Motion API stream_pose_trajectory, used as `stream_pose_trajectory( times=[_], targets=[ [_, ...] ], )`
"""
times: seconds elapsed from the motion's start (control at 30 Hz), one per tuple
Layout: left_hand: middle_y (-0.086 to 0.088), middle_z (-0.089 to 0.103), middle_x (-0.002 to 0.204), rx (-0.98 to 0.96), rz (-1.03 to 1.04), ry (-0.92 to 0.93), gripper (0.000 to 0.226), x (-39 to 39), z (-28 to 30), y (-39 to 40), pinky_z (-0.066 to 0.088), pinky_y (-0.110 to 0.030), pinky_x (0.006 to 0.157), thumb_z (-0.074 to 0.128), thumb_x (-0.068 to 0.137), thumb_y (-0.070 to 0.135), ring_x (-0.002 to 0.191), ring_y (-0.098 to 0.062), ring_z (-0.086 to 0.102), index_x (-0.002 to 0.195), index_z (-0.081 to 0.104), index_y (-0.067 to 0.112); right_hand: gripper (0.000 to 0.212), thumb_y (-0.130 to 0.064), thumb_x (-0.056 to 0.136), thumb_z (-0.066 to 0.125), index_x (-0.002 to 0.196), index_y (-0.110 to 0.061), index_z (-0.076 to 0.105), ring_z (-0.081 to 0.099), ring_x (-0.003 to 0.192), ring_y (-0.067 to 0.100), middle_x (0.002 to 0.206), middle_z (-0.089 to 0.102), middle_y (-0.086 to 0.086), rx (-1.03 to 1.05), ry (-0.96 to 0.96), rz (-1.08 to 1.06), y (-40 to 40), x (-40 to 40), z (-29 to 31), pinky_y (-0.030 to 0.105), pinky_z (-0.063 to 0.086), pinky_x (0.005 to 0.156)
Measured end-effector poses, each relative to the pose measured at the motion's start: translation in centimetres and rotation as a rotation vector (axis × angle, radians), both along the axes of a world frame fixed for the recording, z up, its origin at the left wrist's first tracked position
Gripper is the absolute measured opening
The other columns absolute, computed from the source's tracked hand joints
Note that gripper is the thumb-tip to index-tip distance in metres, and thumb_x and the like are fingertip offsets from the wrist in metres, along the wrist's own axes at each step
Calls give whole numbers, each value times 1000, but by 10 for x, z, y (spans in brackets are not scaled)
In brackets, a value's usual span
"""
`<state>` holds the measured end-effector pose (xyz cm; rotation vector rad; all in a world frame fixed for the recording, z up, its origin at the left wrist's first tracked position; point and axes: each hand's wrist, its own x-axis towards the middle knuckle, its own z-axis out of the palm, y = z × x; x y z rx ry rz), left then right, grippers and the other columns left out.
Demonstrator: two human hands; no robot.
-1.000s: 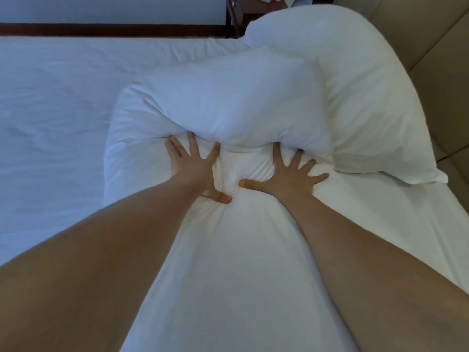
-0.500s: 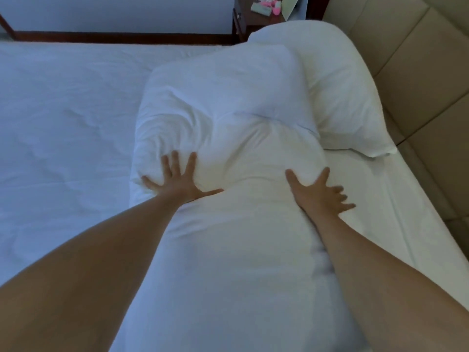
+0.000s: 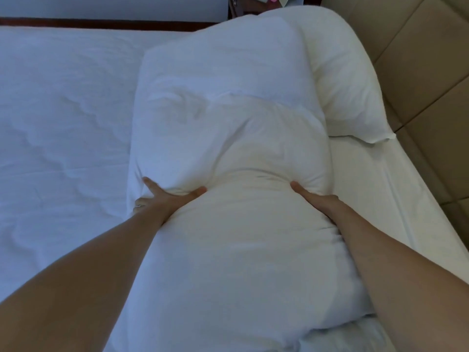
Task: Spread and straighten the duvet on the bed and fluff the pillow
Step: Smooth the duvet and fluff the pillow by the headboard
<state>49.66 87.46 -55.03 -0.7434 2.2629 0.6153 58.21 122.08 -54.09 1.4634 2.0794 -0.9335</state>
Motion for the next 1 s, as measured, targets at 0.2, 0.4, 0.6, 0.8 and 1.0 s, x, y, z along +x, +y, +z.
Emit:
stream_pose_trajectory(
  times=[0.2,0.4,0.6,0.8,1.0],
  targets=[
    [-20,32,140,-46,55,213,166,6,-20,0,29,-56,108,48,4,101,131,-38,34,146,-15,42,151,-101,33,54,148,-6,30,45,134,34,150,43,14,97,103,15,-7,5,-9,41,35,109],
    [-18,46,138,90,177,375,130,10,-12,-10,38,-51,105,74,38,83,128,-39,46,138,22,18,132,-93,41,64,138,-9,35,50,127,35,140,51,14,123,207,-77,-8,18,-12,43,40,104],
    [-20,55,135,44,279,488,113,37,20,-1,43,-43,103,72,56,79,124,-37,53,134,48,1,137,-96,36,61,140,-9,43,53,124,31,139,53,11,0,291,-57,8,40,6,37,44,101],
    [-26,55,132,25,272,592,101,80,65,23,43,-45,99,68,69,72,123,-41,52,129,50,-8,125,-83,54,70,145,-4,37,52,127,30,145,48,13,-171,398,-87,36,74,40,32,42,98],
    [-29,57,128,53,404,708,83,157,94,104,43,-49,97,64,81,63,120,-43,53,118,54,-10,125,-83,49,73,142,-4,42,58,118,29,138,54,11,-193,500,-115,106,134,83,32,47,96]
  ],
)
